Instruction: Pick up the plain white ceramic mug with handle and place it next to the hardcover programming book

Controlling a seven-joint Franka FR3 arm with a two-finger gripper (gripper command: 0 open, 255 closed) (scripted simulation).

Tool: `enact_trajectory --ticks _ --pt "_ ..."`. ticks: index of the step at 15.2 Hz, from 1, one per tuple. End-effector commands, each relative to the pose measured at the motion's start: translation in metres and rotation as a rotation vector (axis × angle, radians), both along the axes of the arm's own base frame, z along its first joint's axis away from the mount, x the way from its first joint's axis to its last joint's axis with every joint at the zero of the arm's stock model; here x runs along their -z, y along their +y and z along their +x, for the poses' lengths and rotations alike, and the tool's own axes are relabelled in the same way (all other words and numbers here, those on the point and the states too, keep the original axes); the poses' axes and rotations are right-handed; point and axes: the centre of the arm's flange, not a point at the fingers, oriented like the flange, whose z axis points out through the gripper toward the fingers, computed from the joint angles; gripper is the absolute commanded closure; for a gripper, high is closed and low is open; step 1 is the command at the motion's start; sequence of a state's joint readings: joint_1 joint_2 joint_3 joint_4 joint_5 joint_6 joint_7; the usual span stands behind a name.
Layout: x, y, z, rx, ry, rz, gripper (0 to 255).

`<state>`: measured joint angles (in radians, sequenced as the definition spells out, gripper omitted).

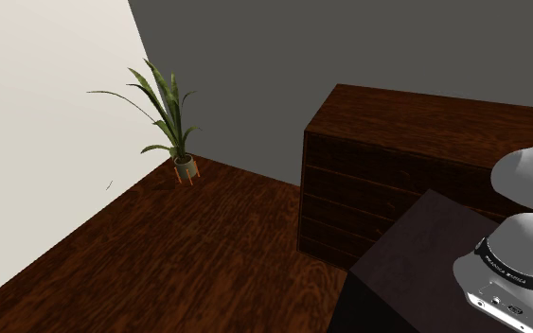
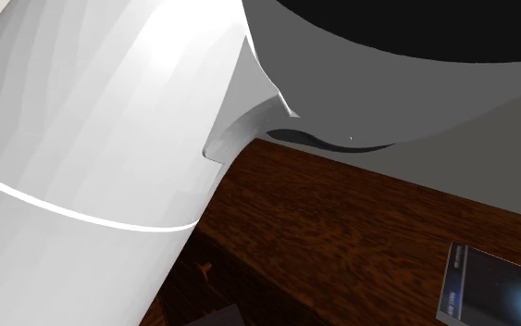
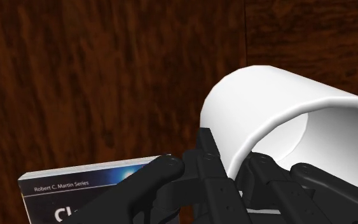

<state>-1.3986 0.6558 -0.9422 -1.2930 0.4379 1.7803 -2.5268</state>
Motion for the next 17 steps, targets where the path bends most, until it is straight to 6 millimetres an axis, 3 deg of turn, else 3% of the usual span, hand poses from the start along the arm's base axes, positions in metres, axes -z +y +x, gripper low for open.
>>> enact_trajectory --ticks 1,17 --pt "0.010 0.000 0.000 0.000 0.001 -0.001 255" --pt "0.095 0.000 0.000 0.000 0.001 -0.001 255"
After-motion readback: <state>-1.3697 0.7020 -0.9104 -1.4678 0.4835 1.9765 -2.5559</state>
